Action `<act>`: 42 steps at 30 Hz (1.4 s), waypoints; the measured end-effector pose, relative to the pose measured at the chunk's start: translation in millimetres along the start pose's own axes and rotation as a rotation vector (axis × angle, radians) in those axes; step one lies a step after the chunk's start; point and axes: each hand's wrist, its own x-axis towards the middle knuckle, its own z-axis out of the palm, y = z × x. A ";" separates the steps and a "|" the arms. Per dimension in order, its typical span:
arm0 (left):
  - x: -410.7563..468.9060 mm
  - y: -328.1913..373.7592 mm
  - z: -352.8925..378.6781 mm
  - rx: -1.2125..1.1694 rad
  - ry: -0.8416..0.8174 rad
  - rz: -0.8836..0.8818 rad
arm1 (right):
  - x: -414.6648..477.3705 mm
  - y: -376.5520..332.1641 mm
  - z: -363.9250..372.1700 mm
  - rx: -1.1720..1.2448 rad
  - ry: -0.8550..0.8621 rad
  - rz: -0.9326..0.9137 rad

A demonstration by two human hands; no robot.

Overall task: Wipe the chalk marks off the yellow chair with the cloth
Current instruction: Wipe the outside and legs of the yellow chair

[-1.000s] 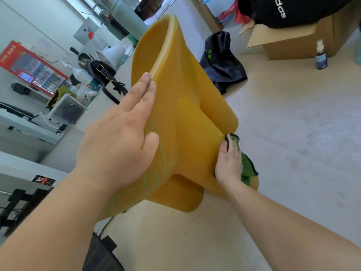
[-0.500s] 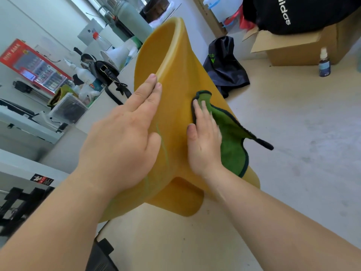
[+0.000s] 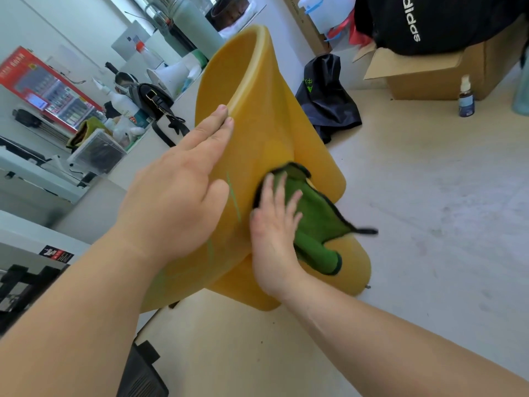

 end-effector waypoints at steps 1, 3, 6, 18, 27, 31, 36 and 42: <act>-0.3 -0.8 -0.2 -0.018 -0.001 0.003 | 11.3 -12.9 -5.2 -0.008 0.009 -0.055; -0.3 -2.8 -1.5 -0.070 -0.005 0.012 | 38.4 -17.5 -19.3 -0.060 0.061 -0.124; -1.4 -8.3 -5.1 -0.136 -0.016 0.013 | 59.3 31.2 -39.3 -0.031 0.123 0.079; -65.8 -38.7 3.1 0.068 0.056 -0.022 | -25.5 39.0 19.0 0.137 -0.061 0.214; -117.6 -79.8 -4.3 -0.234 0.128 -0.196 | -28.1 10.5 9.2 0.103 0.090 -0.210; -112.8 -70.9 -9.7 -0.235 0.079 -0.178 | -21.4 12.1 -0.2 0.189 0.056 -0.184; -78.4 -23.3 -13.7 -0.188 0.104 -0.041 | -8.8 7.6 -54.1 0.311 0.033 -0.125; -2.4 33.9 -18.9 -0.224 0.085 0.002 | 40.7 -10.0 -145.8 0.731 -0.159 0.056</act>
